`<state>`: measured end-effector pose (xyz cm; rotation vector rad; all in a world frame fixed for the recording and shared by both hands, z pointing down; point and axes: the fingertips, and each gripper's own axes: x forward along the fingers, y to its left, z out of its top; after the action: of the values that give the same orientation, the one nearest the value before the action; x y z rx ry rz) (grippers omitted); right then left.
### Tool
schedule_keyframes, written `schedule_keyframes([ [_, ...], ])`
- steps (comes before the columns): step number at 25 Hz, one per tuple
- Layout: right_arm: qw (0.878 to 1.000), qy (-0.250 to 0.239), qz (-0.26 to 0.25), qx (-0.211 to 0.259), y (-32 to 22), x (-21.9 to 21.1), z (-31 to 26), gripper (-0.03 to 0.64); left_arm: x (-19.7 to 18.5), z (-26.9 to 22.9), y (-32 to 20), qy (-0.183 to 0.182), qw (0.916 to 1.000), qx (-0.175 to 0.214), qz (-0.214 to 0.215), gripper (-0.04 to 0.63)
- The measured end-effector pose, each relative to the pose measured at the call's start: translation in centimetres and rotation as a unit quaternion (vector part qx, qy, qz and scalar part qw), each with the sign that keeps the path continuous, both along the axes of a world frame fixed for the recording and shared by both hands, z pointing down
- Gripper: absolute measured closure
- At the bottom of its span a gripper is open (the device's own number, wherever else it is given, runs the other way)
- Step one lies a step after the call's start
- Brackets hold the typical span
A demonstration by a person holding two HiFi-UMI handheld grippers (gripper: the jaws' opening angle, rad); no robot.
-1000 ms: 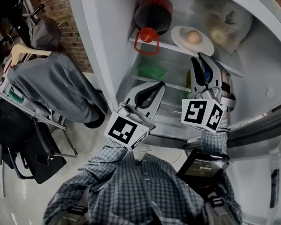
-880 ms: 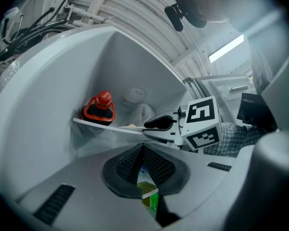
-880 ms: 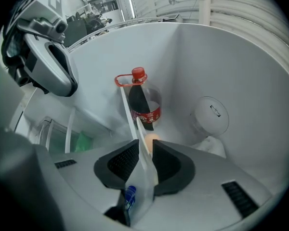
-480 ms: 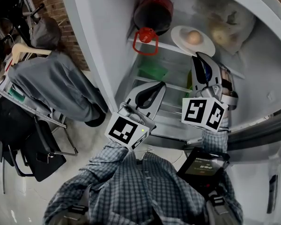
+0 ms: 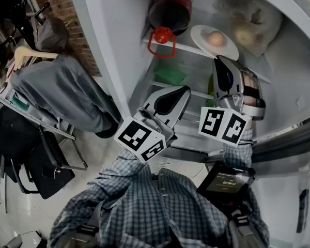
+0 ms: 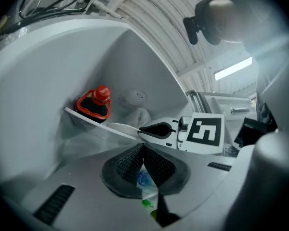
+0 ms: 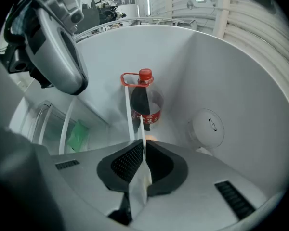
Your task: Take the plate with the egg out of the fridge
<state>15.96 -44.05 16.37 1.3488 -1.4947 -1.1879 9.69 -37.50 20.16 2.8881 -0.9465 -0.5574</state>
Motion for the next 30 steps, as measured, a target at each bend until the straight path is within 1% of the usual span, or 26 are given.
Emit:
schedule_keyframes([
  [3,1.000,0.013,0.004,0.002,0.4,0.0,0.3,0.591,0.4,-0.6,-0.3,0.033,0.9985,-0.030,0.033,0.588],
  [5,1.000,0.017,0.006,0.004,0.7,0.1,0.5,0.591,0.7,-1.0,-0.5,0.060,0.9951,-0.054,0.058,0.588],
  [7,1.000,0.017,0.006,0.006,1.0,0.1,0.4,0.591,1.1,-1.3,-1.0,0.087,0.9894,-0.084,0.081,0.586],
  [10,1.000,0.016,0.006,0.008,1.4,0.3,0.3,0.591,1.6,-1.8,-2.0,0.133,0.9769,-0.130,0.105,0.584],
  [11,1.000,0.016,0.007,0.009,1.5,0.3,0.3,0.591,1.8,-2.1,-2.2,0.146,0.9726,-0.140,0.114,0.569],
  [12,1.000,0.016,0.008,0.009,1.6,0.4,0.3,0.591,2.1,-2.5,-2.3,0.158,0.9684,-0.147,0.125,0.522],
  [13,1.000,0.017,0.008,0.010,1.7,0.5,0.3,0.591,2.4,-3.0,-2.4,0.170,0.9639,-0.152,0.138,0.488],
  [15,1.000,0.019,0.009,0.012,1.9,0.5,0.3,0.591,2.8,-3.7,-2.8,0.200,0.9516,-0.170,0.160,0.441],
  [16,1.000,0.020,0.008,0.013,2.0,0.5,0.3,0.591,3.0,-3.9,-3.1,0.220,0.9421,-0.186,0.171,0.432],
  [19,1.000,0.023,0.005,0.015,2.5,0.6,0.3,0.591,3.3,-4.3,-4.1,0.289,0.9028,-0.242,0.206,0.428],
  [20,1.000,0.023,0.004,0.016,2.6,0.6,0.3,0.591,3.5,-4.5,-4.4,0.302,0.8935,-0.254,0.213,0.428],
  [23,0.999,0.027,0.002,0.018,2.9,0.6,0.3,0.591,3.8,-4.9,-4.9,0.324,0.8768,-0.278,0.222,0.428],
  [26,0.999,0.033,0.000,0.020,3.2,0.5,0.3,0.591,3.8,-5.3,-5.4,0.353,0.8582,-0.294,0.229,0.426],
  [30,0.999,0.041,-0.005,0.023,3.6,0.2,0.3,0.591,3.7,-5.6,-6.0,0.369,0.8454,-0.309,0.232,0.427],
])
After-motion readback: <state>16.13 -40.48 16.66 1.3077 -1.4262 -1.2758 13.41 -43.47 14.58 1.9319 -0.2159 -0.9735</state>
